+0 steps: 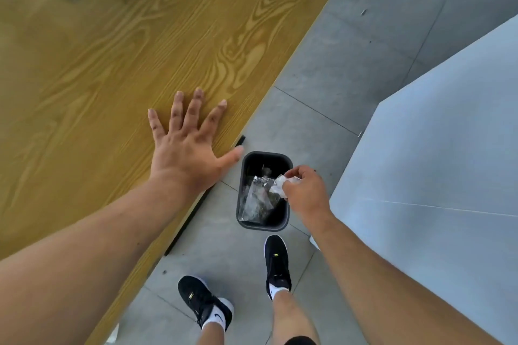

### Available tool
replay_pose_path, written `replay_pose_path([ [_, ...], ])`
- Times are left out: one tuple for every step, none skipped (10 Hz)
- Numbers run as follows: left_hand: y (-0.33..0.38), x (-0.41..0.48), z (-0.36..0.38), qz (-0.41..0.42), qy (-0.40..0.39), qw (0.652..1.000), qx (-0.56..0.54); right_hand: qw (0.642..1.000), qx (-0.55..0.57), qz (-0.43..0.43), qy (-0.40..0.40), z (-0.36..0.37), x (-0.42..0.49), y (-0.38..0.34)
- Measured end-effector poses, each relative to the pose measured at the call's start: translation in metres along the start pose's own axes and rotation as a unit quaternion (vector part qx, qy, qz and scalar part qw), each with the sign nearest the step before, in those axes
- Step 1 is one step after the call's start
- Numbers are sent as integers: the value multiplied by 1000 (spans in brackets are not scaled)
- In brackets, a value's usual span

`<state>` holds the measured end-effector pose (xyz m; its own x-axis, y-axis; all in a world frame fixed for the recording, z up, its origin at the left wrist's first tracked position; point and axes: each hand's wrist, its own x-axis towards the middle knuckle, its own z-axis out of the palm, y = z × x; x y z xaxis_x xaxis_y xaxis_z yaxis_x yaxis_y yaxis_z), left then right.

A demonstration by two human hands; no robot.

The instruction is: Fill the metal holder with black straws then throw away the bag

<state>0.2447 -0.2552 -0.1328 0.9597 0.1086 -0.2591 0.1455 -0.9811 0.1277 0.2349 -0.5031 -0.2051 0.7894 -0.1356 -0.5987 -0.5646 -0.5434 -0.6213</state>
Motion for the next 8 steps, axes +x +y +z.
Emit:
replay_pose_path([
  [3,24,-2,17,31,999,0,998,-54,8,-30,36,32,29],
  [4,29,-2,29,40,999,3,993,-109,-3,-40,69,66,50],
  [2,31,3,30,48,998,-7,992,-125,0,-30,103,110,65],
  [1,32,4,32,52,998,-10,990,-137,8,-44,128,146,68],
  [1,32,6,37,57,997,-21,988,-113,39,-101,144,170,69],
  [1,32,6,43,60,997,-24,979,-130,40,-150,149,182,78],
  [2,33,5,43,63,997,-22,974,-157,41,-159,145,182,82],
  [3,31,-1,31,55,998,-26,975,-186,14,-125,130,171,79],
])
